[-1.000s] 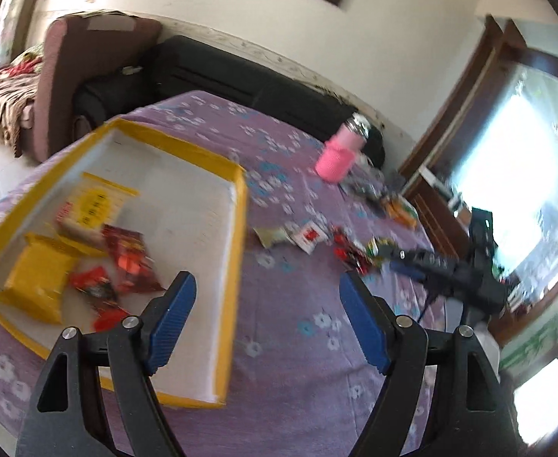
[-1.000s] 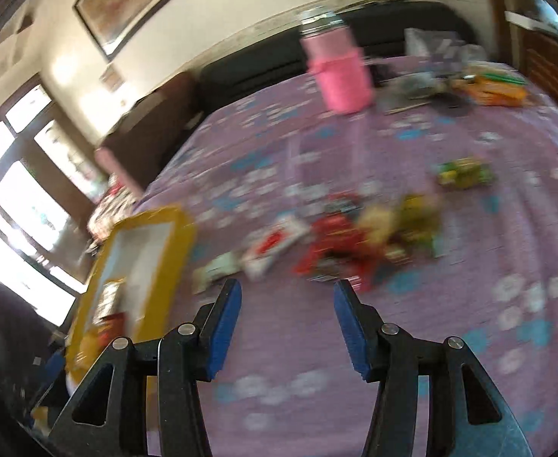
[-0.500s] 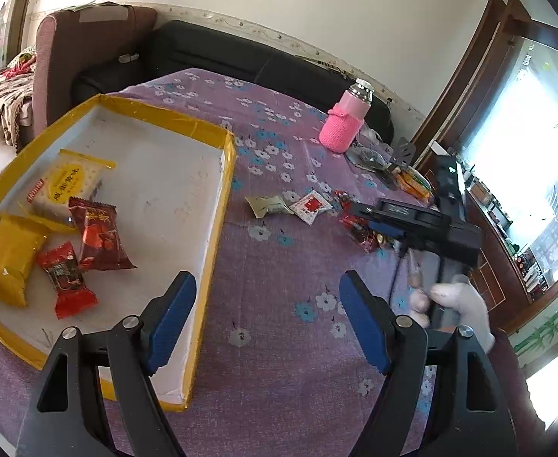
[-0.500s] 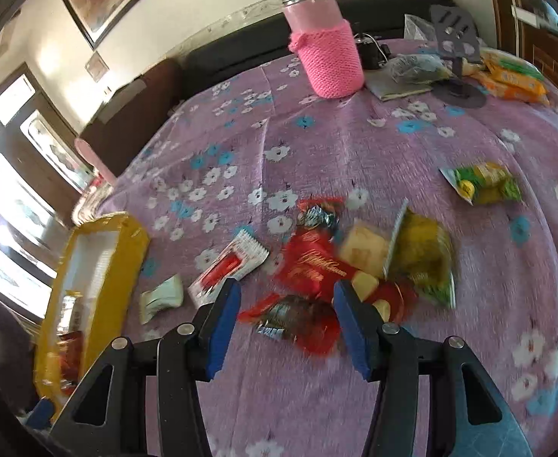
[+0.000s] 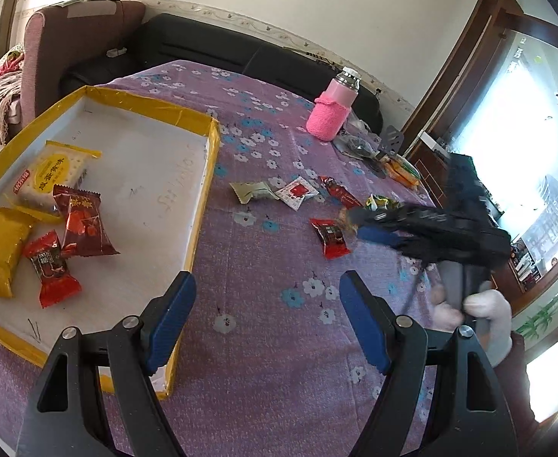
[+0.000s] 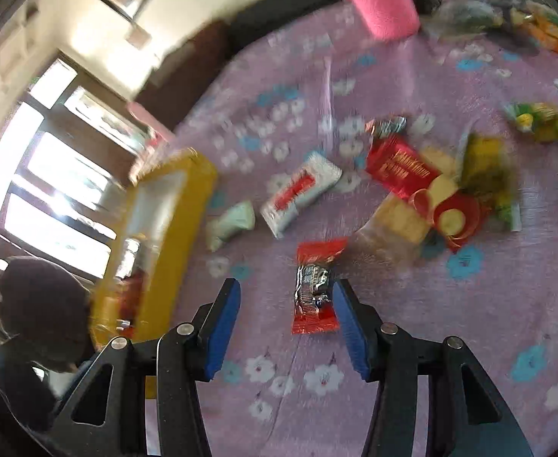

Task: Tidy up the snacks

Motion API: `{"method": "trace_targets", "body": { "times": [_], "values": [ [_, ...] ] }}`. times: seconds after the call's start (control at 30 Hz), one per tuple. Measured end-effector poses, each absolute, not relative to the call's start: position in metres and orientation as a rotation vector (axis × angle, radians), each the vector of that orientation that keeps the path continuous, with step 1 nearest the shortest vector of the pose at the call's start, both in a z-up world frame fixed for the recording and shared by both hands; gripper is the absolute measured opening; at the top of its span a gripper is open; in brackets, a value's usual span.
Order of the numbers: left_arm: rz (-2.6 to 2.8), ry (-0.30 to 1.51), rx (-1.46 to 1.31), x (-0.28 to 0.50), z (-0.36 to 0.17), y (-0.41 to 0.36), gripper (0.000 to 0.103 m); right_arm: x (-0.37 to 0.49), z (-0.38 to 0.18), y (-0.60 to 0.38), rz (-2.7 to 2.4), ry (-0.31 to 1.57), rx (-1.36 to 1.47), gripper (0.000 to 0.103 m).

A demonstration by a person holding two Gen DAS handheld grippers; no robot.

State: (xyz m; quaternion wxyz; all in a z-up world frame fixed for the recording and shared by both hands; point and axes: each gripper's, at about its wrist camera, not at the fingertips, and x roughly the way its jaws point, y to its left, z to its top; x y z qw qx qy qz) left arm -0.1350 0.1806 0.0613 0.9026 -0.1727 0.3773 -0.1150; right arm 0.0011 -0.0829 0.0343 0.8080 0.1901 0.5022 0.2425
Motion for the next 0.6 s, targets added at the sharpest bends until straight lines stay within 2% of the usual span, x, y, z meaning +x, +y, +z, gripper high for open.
{"method": "trace_targets", "body": {
  "times": [0.17,0.6],
  "values": [
    [-0.255,0.794,-0.347,-0.136,0.06,0.172,0.078,-0.001,0.048,-0.14,0.289,0.944,0.459,0.056],
    [-0.283,0.836,-0.287,-0.139,0.062,0.135,0.078,0.013,0.015,-0.165,0.162,0.896,0.449,0.057]
  ]
}}
